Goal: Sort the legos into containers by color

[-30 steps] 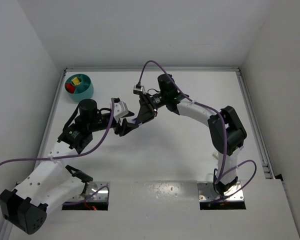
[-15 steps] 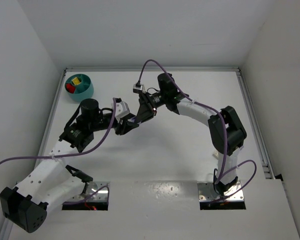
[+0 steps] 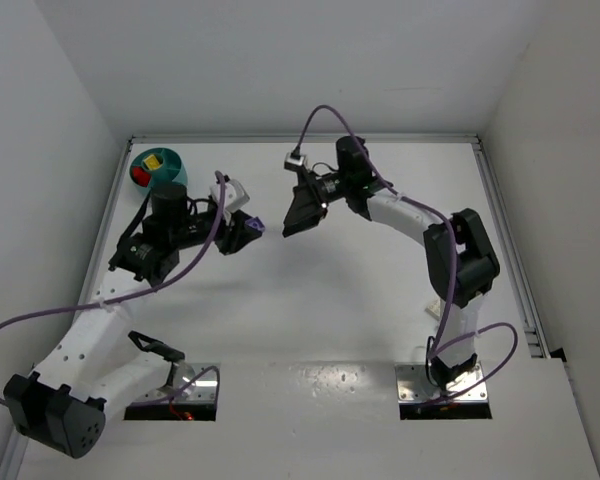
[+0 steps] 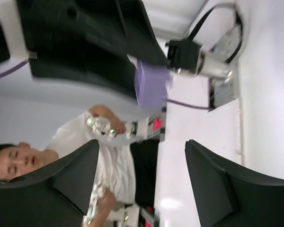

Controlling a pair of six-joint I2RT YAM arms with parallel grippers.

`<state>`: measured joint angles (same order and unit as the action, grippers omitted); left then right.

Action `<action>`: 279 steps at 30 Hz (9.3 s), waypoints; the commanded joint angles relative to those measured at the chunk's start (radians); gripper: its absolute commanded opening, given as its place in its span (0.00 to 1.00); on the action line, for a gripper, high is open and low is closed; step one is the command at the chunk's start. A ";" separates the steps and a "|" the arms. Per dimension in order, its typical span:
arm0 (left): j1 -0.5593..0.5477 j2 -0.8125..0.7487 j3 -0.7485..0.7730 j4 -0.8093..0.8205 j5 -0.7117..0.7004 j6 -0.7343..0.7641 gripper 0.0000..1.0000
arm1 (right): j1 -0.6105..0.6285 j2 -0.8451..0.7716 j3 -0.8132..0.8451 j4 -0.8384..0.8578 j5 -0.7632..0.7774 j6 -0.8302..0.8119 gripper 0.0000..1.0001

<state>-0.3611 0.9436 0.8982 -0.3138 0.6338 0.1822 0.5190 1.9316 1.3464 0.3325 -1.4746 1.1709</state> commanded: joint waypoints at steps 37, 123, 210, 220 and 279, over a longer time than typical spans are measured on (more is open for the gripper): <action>0.861 1.166 1.173 -0.288 -0.194 -0.957 0.04 | -0.384 -0.174 0.119 -1.098 0.628 -1.042 0.79; 0.505 0.353 0.746 -0.421 0.037 -0.043 1.00 | -0.924 -0.615 -0.418 -1.190 1.594 -1.649 0.66; -0.306 0.000 -0.070 0.182 0.044 0.244 0.84 | 0.012 0.020 0.223 -1.681 -0.078 -1.602 0.00; -0.315 0.018 -0.061 0.182 0.053 0.244 0.84 | 0.041 -0.019 0.232 -1.681 -0.078 -1.602 0.00; 0.507 0.433 0.525 -0.217 -0.266 -0.349 0.05 | -0.197 -0.281 0.112 -1.178 0.804 -1.205 0.41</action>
<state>-0.0017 1.2629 1.2945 -0.4683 0.3546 -0.0490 0.3241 1.6783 1.4670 -0.9344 -0.7559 -0.0799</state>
